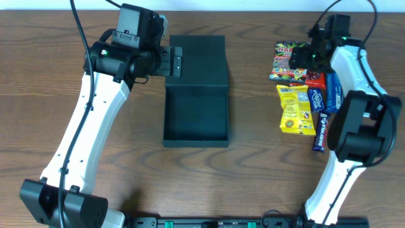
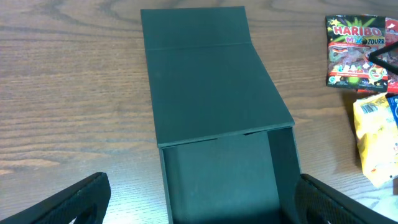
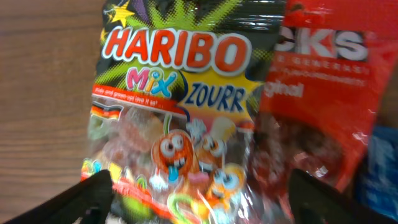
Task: Pack container
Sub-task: 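Reach the right gripper to the Haribo Mix bag and grasp it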
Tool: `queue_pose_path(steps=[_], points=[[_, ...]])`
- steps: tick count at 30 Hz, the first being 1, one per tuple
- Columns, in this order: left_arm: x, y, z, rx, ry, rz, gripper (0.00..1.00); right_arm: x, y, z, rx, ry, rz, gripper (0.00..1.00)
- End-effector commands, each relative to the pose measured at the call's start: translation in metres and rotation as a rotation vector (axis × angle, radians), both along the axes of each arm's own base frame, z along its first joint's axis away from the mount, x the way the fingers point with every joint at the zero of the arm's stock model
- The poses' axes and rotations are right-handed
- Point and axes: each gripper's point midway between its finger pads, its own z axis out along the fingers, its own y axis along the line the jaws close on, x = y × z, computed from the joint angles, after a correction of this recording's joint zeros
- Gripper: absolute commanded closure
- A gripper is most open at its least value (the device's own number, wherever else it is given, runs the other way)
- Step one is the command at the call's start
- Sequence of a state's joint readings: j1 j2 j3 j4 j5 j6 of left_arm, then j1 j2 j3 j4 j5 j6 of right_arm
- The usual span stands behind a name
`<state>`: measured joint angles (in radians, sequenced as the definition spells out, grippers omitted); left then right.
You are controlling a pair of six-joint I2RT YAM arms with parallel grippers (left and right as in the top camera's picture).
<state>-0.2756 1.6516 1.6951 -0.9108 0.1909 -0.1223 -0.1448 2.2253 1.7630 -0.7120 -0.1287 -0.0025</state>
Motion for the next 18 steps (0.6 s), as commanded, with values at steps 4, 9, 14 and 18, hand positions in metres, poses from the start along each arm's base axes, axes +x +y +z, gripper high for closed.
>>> queue_pose_path(steps=[4,9,14,18], points=[[0.002,0.003,-0.002,0.024,0.000,-0.004,0.05,0.008,0.012,-0.017,-0.013,0.012,0.003,0.24],[-0.001,0.004,-0.004,0.039,0.010,-0.015,0.05,0.008,0.011,-0.026,-0.001,0.030,-0.048,0.56],[-0.002,0.005,-0.005,0.045,0.015,-0.022,0.05,0.007,0.011,-0.027,0.000,0.036,-0.050,0.85],[-0.002,0.007,-0.005,0.061,0.009,-0.027,0.05,0.006,0.013,-0.027,0.001,0.038,-0.047,0.99]])
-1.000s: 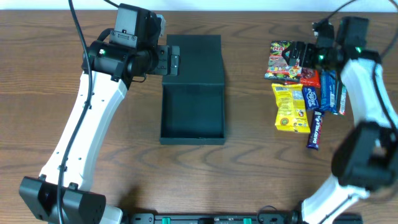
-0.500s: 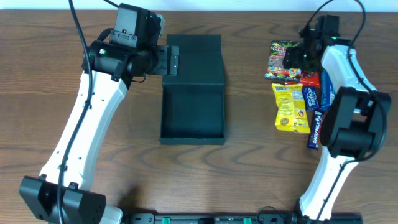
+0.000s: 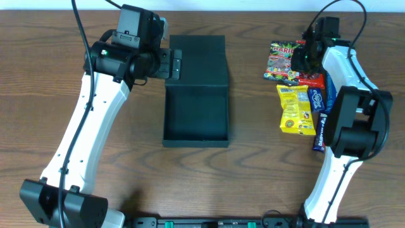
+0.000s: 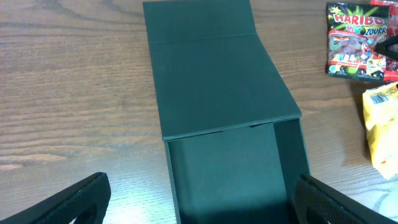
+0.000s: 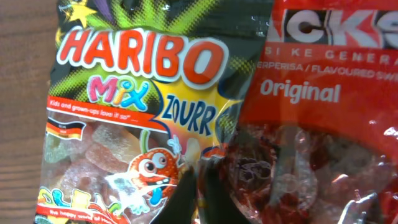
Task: Pack container
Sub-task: 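Reach the right gripper to the Haribo Mix bag and grasp it, then carry the Haribo bag into the black box and release it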
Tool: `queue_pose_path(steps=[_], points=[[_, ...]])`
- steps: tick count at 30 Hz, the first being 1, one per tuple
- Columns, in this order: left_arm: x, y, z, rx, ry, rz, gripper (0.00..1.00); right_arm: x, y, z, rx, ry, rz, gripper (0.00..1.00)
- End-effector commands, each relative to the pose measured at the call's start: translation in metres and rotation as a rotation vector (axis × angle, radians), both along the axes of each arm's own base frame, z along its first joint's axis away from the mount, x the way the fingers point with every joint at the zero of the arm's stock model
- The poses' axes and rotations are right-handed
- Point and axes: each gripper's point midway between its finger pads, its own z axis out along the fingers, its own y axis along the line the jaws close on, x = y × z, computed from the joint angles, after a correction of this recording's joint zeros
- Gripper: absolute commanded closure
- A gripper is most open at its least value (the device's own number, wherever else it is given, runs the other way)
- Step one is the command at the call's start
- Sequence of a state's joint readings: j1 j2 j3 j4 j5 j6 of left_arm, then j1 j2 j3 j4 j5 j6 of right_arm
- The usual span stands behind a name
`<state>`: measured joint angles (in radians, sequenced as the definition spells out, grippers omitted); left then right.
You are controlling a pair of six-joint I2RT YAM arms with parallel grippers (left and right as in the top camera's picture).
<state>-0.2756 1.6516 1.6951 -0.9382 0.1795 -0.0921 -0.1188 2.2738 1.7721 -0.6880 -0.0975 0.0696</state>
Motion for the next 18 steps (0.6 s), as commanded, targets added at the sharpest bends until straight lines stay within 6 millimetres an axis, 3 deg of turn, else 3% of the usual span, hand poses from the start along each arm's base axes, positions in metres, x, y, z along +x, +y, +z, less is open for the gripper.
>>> queue_pose_path(steps=[1,5,7,13,18], points=[[0.003,0.005,-0.002,0.037,-0.008,-0.004,0.05,0.001,0.006,-0.008,0.003,0.016,0.001,0.99],[0.004,0.006,-0.002,0.041,-0.009,-0.001,0.05,0.001,0.016,-0.002,0.042,0.010,-0.001,0.99],[0.004,0.006,-0.002,0.042,-0.010,-0.002,0.05,0.006,0.025,0.015,0.059,-0.026,0.020,0.99],[0.006,0.012,-0.002,0.078,-0.021,0.013,0.05,0.023,0.052,0.109,0.043,-0.205,0.084,0.99],[0.013,0.033,-0.001,0.124,-0.036,0.072,0.05,0.008,0.099,0.192,0.061,-0.318,0.184,0.99]])
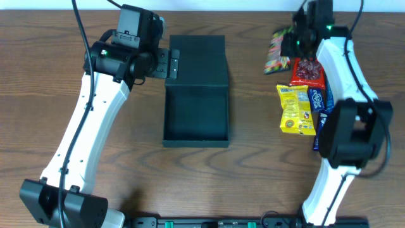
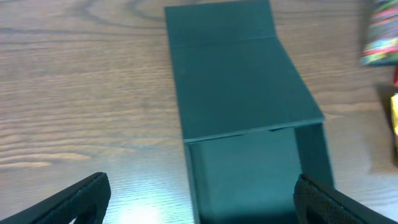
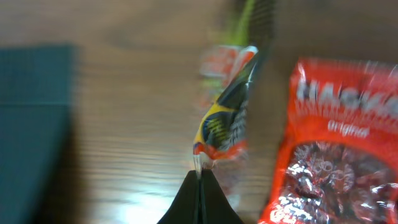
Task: Pack container
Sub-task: 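Carry the Haribo bag into the black box and release it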
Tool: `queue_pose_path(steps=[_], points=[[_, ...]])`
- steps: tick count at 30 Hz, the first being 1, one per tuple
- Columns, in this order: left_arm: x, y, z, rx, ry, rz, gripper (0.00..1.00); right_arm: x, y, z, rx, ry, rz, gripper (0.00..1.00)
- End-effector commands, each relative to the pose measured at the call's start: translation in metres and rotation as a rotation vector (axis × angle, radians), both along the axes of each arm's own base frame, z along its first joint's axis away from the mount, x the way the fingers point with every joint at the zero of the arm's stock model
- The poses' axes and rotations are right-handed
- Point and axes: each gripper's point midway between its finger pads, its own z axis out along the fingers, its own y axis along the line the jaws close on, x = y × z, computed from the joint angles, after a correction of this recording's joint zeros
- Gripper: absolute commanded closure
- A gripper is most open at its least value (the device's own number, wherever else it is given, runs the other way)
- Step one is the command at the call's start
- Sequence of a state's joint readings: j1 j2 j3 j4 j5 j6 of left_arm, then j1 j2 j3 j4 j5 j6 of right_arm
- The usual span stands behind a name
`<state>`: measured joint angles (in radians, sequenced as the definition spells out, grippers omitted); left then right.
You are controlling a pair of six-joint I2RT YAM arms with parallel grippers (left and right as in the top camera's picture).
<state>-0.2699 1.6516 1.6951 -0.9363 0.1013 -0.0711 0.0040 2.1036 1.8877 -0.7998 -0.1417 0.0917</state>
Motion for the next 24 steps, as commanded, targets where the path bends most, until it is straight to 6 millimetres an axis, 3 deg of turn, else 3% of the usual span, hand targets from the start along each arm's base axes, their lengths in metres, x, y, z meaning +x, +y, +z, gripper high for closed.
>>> queue_pose_path(steps=[1,7,9,12,14,19,24], points=[[0.009,0.025,-0.001,0.052,-0.012,0.058,0.05,-0.010,0.037,0.088,0.027,-0.159,0.081,0.99],[0.019,0.083,0.000,0.050,-0.011,0.195,0.05,-0.061,0.114,0.142,0.028,-0.217,0.270,0.99],[0.020,0.099,0.000,0.048,-0.011,0.234,0.05,-0.083,0.140,0.144,0.031,-0.188,0.335,0.99],[0.020,0.126,0.000,0.039,-0.006,0.296,0.05,-0.136,0.212,0.135,0.153,-0.068,0.484,0.99],[0.020,0.136,0.000,0.028,-0.005,0.316,0.05,-0.155,0.240,0.127,0.193,-0.019,0.523,0.99],[0.019,0.150,0.000,0.031,-0.004,0.343,0.05,-0.187,0.262,0.091,0.295,0.168,0.482,0.99],[0.019,0.149,-0.001,0.028,0.000,0.336,0.05,-0.202,0.258,0.044,0.340,0.309,0.407,0.99]])
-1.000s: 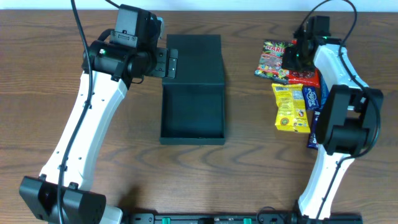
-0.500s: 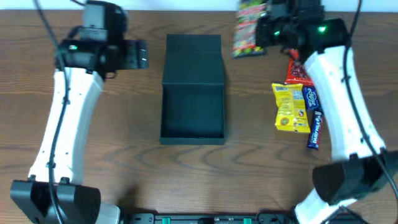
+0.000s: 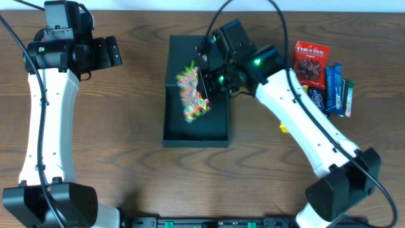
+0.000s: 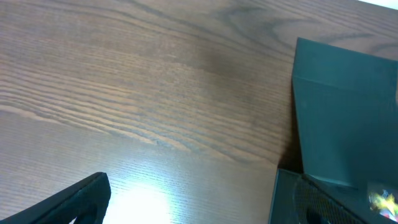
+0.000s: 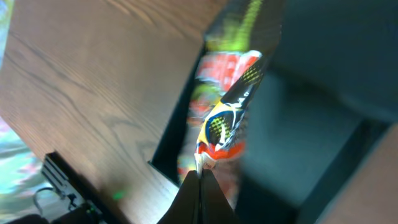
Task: Pack container
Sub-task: 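Carry the Haribo bag into the black box and release it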
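Note:
The dark green box (image 3: 196,130) lies open mid-table, its lid (image 3: 197,54) folded back flat. A Haribo gummy bag (image 3: 192,96) hangs blurred over the box's open tray, pinched at one edge by my right gripper (image 3: 207,81), which is shut on it. In the right wrist view the bag (image 5: 227,118) dangles from the closed fingertips (image 5: 200,177) above the tray's left wall. My left gripper (image 3: 112,52) is open at the far left, well clear of the box; its wrist view shows bare wood and the lid (image 4: 345,106).
A red candy bag (image 3: 308,60) and blue wrapped bars (image 3: 334,88) lie at the right edge. A yellow packet (image 3: 283,128) peeks from under my right arm. Bare wood lies left of the box.
My right gripper, holding the Haribo bag, has gone from beside the snack pile at the right to over the open box. My left arm has moved from the lid's left edge to the far left.
My right gripper was open over the Haribo bag lying flat beside the red bag. Then it was shut on the bag's edge. Then the bag hung lifted off the table, and now it hangs over the box tray. My left gripper stayed open throughout.

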Tool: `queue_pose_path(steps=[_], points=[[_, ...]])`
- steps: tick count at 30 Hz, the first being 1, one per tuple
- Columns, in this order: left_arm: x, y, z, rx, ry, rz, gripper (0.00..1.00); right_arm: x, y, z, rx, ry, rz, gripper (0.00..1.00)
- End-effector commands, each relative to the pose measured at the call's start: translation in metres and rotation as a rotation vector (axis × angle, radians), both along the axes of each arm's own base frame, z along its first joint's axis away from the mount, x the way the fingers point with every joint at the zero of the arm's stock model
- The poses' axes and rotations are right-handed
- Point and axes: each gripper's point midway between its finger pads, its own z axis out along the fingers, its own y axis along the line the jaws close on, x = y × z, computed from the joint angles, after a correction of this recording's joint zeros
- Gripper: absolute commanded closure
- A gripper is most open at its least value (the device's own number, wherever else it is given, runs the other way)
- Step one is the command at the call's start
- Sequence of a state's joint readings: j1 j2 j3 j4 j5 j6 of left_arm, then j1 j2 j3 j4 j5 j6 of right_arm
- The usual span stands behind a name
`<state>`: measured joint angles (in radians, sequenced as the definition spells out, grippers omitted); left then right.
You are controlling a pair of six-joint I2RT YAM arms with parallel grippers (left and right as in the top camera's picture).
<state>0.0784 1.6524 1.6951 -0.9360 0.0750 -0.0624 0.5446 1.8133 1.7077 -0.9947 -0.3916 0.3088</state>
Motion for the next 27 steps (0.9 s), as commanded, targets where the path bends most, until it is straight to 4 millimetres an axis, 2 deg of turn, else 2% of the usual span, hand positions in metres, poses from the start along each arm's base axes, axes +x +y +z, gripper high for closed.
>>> queue_pose_path(steps=[1,5,9,13,20,27], points=[[0.002,-0.001,-0.001,-0.001,0.002,-0.021,0.05,-0.011,0.001,-0.021,0.041,0.127,-0.071,0.99],[0.002,-0.004,0.000,-0.009,0.000,-0.044,0.05,-0.015,0.008,-0.038,0.084,0.166,-0.078,0.99],[0.002,-0.004,0.000,-0.009,0.000,-0.044,0.05,-0.017,0.017,-0.038,0.102,0.162,-0.066,0.99],[0.003,-0.004,0.000,-0.009,-0.001,-0.043,0.05,-0.034,0.033,-0.037,0.110,0.180,-0.017,0.99],[0.005,-0.004,0.002,-0.008,-0.013,-0.044,0.05,-0.049,0.040,-0.040,0.087,0.209,0.000,0.99],[0.006,-0.008,0.002,-0.027,-0.017,-0.056,0.05,-0.046,0.044,-0.050,0.045,0.169,-0.031,0.99]])
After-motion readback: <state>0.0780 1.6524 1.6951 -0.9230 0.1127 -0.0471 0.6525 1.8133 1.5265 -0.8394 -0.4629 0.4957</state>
